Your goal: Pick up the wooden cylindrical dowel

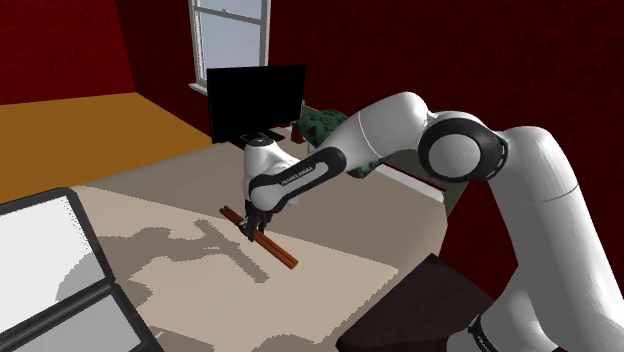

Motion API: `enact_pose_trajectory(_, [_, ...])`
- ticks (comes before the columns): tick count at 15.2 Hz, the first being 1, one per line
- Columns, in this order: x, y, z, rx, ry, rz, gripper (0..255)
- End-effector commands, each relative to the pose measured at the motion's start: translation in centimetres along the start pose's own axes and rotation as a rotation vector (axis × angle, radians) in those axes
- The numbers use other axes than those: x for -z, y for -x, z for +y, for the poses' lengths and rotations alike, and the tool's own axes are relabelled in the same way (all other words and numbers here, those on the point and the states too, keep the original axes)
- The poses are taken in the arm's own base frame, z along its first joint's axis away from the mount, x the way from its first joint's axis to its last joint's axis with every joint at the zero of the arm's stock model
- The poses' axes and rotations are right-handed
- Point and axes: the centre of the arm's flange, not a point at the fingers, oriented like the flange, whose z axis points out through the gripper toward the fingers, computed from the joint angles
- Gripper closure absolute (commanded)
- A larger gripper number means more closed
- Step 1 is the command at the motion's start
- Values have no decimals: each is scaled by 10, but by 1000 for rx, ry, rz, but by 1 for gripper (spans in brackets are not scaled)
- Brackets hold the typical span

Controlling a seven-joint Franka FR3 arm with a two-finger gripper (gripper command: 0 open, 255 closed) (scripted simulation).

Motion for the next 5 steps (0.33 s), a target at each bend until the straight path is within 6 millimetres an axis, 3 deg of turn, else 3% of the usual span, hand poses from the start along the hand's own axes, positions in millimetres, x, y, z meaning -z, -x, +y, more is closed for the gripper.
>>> enact_pose_trajectory(1, [11, 1, -1, 0, 0, 0, 255])
enact_pose_trajectory(5, [23, 1, -1, 0, 0, 0, 255])
